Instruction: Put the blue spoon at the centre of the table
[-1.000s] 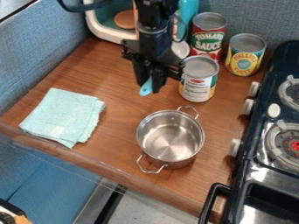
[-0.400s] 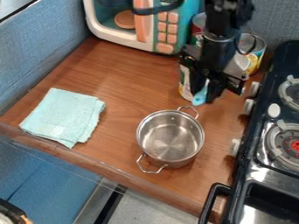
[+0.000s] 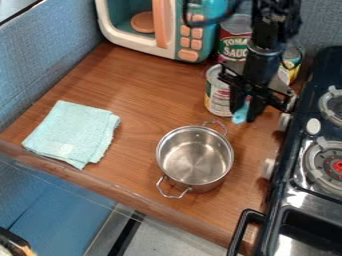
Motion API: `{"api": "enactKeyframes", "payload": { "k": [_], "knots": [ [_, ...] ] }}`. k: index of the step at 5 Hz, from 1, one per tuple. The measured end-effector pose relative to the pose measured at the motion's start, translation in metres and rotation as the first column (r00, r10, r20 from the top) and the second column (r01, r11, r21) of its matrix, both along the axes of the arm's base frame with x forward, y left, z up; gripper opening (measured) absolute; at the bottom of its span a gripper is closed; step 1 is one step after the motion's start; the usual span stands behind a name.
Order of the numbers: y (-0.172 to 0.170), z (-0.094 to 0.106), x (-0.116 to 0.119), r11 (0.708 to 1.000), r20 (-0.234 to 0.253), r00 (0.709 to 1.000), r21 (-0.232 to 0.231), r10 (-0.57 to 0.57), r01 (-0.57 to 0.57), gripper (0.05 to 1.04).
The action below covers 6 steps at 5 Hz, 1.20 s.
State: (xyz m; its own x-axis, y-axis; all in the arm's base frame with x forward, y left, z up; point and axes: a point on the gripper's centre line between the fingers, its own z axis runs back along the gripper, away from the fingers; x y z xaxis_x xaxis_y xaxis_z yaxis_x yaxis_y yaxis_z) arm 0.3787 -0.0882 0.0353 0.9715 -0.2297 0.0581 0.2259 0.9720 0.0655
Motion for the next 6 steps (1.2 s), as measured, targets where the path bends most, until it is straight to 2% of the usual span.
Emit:
{"api": "enactKeyframes", "payload": {
  "k": [1, 2, 4, 5, 6],
  "knots": [
    [-0.001, -0.01, 0.015, 1.0, -0.035, 0.999, -0.007, 0.019, -0.019, 0.326],
    [0.006, -0.008, 0.025, 0.999, -0.034, 0.998, -0.014, 0.051, -0.051, 0.326],
    [0.042, -0.008, 0.021, 0.993, -0.044, 0.992, -0.008, 0.119, -0.12, 0.326],
    [0.072, 0.006, 0.016, 0.987, -0.012, 0.987, 0.004, 0.159, -0.159, 0.326],
    [0.099, 0.006, 0.008, 0.979, -0.013, 0.979, 0.012, 0.202, -0.202, 0.326]
  ]
}}
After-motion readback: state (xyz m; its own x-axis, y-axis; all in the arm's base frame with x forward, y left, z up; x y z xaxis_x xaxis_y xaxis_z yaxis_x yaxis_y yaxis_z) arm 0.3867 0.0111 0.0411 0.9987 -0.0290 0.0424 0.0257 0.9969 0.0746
